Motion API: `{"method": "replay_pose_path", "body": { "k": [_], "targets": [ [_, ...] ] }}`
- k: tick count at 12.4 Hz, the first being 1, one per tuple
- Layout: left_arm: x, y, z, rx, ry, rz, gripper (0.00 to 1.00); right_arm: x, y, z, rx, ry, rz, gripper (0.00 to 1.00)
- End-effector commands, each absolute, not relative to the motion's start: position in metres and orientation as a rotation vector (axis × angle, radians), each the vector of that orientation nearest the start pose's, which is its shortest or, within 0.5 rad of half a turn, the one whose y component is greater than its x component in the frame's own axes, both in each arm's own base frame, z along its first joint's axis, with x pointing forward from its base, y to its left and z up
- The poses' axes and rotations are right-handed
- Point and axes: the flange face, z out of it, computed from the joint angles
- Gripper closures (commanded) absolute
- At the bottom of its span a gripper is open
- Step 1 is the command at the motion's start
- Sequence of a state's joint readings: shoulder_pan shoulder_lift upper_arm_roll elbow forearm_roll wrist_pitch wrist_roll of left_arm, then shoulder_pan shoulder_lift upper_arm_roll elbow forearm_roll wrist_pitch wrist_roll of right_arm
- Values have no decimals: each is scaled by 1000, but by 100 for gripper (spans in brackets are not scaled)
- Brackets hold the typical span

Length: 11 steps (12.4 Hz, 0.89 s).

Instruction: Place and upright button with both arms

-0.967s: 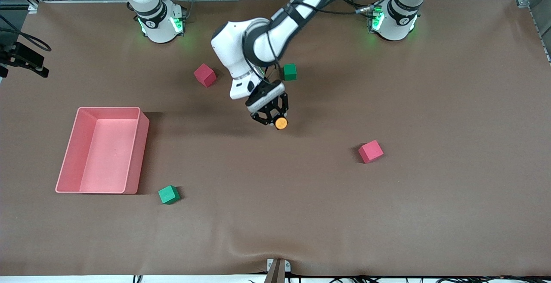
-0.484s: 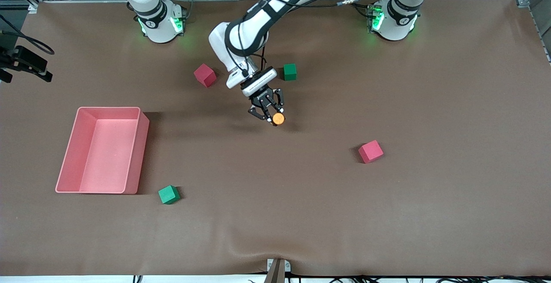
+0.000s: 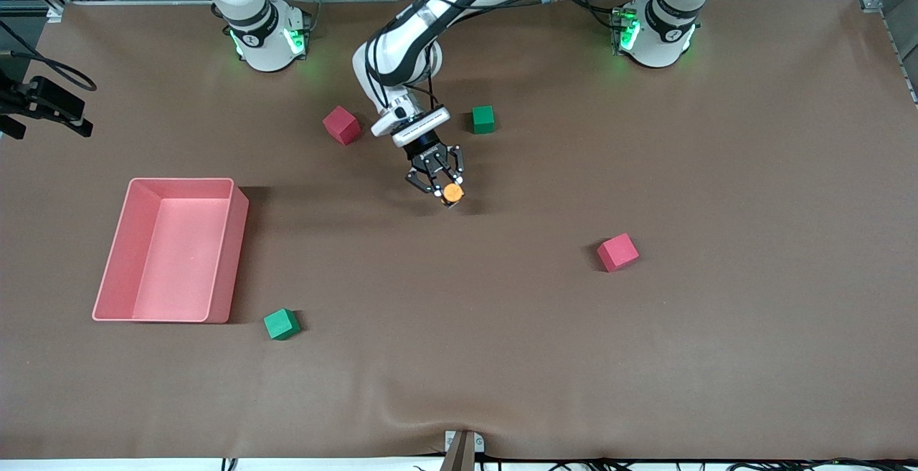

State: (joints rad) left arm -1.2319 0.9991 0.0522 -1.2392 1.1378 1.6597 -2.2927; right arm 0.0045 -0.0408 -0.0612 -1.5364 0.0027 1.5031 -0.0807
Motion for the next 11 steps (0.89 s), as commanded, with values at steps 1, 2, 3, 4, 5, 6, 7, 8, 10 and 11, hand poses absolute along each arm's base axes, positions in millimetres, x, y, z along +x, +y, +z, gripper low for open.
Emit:
{"method": "replay_pose_path", "body": {
  "k": [1,2,3,4,5,6,7,8,10,11],
  "targets": [
    [346,-629,153,-2188,-718,-1684,93,535,-27,661,-3135,-37,-8,0],
    [346,-627,145,-2182,-753,-1703,93,536,-27,661,-3137,-37,-15,0],
    [345,-624,132,-2173,-771,-1720,93,537,-27,661,-3137,-34,-17,0],
    [342,-622,121,-2167,-753,-1729,93,536,-30,662,-3136,-27,-20,0],
    [341,-621,114,-2165,-741,-1731,93,536,-31,663,-3137,-25,-24,0],
    [340,-620,110,-2162,-733,-1734,92,536,-30,663,-3137,-27,-24,0],
    [340,-619,106,-2160,-731,-1732,88,536,-30,663,-3137,-27,-27,0],
    [340,-617,102,-2158,-724,-1729,87,537,-30,663,-3138,-27,-29,0],
    [339,-616,96,-2153,-719,-1734,78,537,-28,663,-3137,-32,-29,0],
    [339,-616,96,-2153,-717,-1734,71,537,-28,662,-3137,-32,-29,0]
  ]
}}
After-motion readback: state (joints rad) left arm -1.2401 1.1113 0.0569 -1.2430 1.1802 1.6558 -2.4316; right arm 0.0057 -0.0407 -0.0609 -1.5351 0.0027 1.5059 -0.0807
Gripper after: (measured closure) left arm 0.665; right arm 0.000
